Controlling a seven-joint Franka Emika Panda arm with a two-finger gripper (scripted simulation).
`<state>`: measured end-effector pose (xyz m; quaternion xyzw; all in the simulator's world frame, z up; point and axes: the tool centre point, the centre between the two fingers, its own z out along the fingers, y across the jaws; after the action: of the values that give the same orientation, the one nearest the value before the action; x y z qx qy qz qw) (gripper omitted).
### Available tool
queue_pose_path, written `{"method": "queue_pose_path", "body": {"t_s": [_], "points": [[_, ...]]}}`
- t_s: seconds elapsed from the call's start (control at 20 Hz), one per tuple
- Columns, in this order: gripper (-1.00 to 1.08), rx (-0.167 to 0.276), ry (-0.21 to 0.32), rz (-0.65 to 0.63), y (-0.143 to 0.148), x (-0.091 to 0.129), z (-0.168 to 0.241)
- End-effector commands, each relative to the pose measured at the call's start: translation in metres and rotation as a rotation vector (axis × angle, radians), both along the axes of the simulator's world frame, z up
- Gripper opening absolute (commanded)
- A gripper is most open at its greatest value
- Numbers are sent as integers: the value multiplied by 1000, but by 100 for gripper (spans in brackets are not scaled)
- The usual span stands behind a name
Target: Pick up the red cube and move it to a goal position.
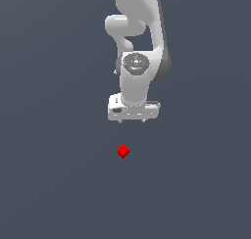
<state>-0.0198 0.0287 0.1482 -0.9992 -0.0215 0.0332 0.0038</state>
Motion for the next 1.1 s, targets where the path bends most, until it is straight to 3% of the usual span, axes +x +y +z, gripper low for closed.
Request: {"method": "queue_pose_path", "body": {"t_s": [0.0,0.55,1.05], "points": [[100,0,0,0,0,0,0],[100,2,-6,74,-7,6,-13],[100,7,-24,276,-23,26,-49]]}}
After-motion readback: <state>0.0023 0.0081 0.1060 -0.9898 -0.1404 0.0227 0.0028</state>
